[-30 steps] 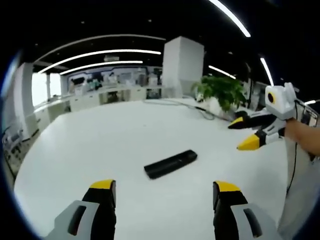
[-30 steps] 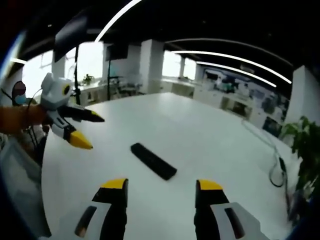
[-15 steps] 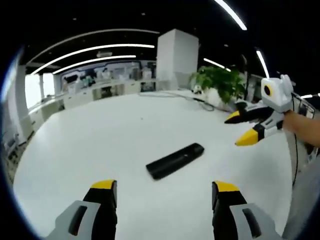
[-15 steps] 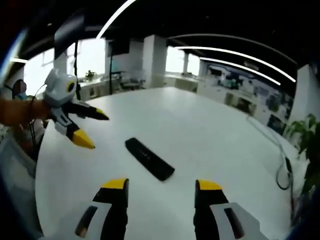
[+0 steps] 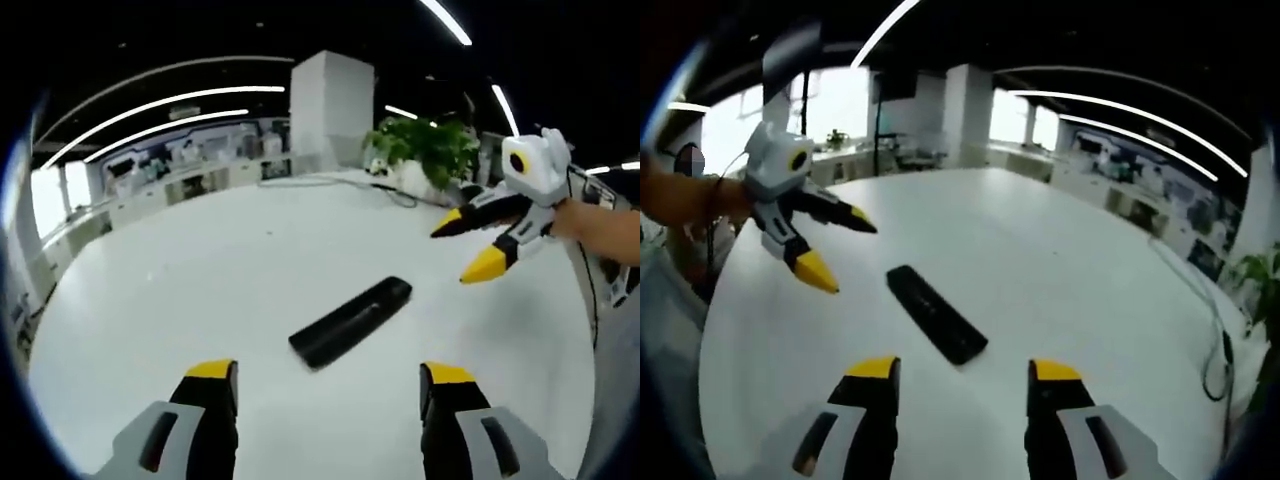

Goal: Press the specified remote control buttons in sequence, fully releasing each button before pressing the next.

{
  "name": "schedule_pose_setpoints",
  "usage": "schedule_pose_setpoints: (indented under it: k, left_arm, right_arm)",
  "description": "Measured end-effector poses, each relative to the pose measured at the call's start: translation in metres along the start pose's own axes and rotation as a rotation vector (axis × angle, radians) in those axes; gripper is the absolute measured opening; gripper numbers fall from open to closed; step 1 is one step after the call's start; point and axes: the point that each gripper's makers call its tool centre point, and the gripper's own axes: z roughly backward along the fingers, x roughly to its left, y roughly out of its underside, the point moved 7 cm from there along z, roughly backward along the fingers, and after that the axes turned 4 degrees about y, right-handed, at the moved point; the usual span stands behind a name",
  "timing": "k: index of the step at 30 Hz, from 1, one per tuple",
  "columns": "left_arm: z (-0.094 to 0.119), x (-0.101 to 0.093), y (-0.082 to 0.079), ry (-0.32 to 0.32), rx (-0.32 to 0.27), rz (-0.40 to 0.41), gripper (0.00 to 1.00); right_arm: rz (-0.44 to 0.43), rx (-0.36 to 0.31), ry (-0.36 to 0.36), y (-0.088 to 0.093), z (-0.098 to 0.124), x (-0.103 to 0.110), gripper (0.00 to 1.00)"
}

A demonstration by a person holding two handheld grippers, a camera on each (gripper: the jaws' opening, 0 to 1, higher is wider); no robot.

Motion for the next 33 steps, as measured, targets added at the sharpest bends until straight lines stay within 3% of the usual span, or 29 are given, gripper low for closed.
schedule_pose_setpoints:
  k: [14,33]
  left_arm:
    - [-0.016,0.010,0.005,0.049,0.042,-0.032,0.76]
    - [-0.032,0.022,0.002,0.118,0.071,-0.062,0.75]
  right_arm:
    - [0.056,0.036,-0.062,0.008,-0.022,-0.005,0.47]
    - [0.096,0.053,-0.133,0.016,-0.034,-0.008,0.46]
